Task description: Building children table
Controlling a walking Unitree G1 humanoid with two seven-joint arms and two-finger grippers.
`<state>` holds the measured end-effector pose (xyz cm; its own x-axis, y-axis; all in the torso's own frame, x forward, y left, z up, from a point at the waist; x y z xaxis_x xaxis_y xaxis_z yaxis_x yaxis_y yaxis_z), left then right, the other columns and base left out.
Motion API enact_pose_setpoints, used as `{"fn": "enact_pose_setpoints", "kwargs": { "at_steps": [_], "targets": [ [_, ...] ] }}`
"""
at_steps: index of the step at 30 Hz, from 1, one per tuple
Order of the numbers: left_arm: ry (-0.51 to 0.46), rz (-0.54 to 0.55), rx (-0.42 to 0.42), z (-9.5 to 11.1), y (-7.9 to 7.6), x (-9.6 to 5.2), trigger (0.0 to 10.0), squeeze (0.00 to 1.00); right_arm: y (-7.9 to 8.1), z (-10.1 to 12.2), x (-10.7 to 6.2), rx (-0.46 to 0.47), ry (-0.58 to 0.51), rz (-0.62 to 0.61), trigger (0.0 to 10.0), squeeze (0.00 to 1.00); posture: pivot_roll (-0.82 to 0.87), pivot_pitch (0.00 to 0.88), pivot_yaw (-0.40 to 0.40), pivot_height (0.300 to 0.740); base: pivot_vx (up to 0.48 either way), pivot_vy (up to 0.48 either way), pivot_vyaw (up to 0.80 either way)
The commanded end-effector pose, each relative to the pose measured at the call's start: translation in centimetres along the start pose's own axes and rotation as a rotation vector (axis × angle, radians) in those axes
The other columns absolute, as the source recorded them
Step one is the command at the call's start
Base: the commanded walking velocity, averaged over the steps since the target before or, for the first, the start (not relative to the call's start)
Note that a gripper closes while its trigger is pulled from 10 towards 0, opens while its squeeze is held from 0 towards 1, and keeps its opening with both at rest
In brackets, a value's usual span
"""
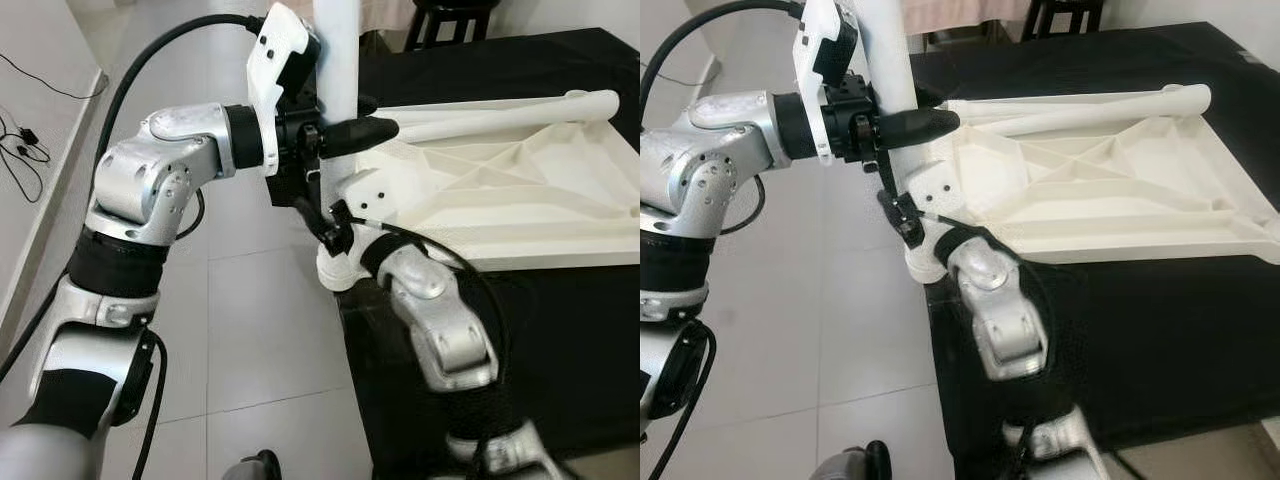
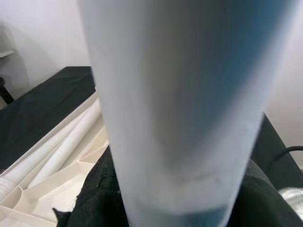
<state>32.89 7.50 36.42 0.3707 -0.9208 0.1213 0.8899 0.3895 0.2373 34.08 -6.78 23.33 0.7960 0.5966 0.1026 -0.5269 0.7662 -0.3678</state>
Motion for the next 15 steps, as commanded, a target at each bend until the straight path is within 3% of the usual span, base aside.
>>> {"fn": "enact_pose_setpoints", "kwargs": {
  "at_steps": [1, 5, 9, 10, 11, 15],
  "targets": [
    [0.011, -0.022, 0.034, 0.2, -0.5, 0.4, 0.0, 0.00, -1.7, -0.2, 0.3, 0.006, -0.012, 0.045, 10.0, 1.00, 0.03, 0.193, 0.037, 0.740, 0.000, 0.000, 0.00],
    [0.013, -0.032, 0.035, 0.3, -0.6, 0.5, 0.0, 0.00, -4.1, 1.3, 0.7, -0.052, -0.099, 0.247, 10.0, 1.00, 0.03, 0.192, 0.042, 0.740, 0.000, 0.000, 0.00],
    [0.013, -0.034, 0.035, 0.2, -0.6, 0.5, 0.0, 0.00, -4.3, 1.4, 0.7, -0.054, -0.104, 0.268, 10.0, 1.00, 0.03, 0.192, 0.042, 0.740, 0.000, 0.000, 0.00],
    [0.015, -0.039, 0.036, 0.2, -0.7, 0.5, 0.0, 0.00, -4.7, 1.6, 0.8, -0.042, -0.106, 0.304, 10.0, 0.13, 0.03, 0.191, 0.044, 0.740, 0.000, 0.000, 0.00],
    [0.019, -0.046, 0.037, 0.2, -0.7, 0.5, 0.0, 0.00, -5.0, 1.7, 1.0, -0.021, -0.112, 0.354, 10.0, 0.00, 0.03, 0.191, 0.047, 0.740, 0.000, 0.000, 0.00],
    [0.024, -0.054, 0.039, 0.2, -0.8, 0.5, 0.0, 0.00, -5.0, 2.0, 1.2, -0.010, -0.124, 0.421, 10.0, 0.00, 0.04, 0.192, 0.048, 0.740, 0.000, 0.000, 0.00]
  ]
}}
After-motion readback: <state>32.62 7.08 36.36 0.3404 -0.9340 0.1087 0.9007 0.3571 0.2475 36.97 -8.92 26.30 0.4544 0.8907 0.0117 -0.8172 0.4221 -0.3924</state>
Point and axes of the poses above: a point about 5 cm out from each wrist's last joint towards the gripper, its own x axis pointing out of the wrist towards the gripper, its own z axis along the axis of the wrist's last joint, y = z × x, the point moved 1 cm from there along x, pointing out of the wrist towards the gripper, and after that the axes turned 4 degrees about -x, right-handed, at the moved point
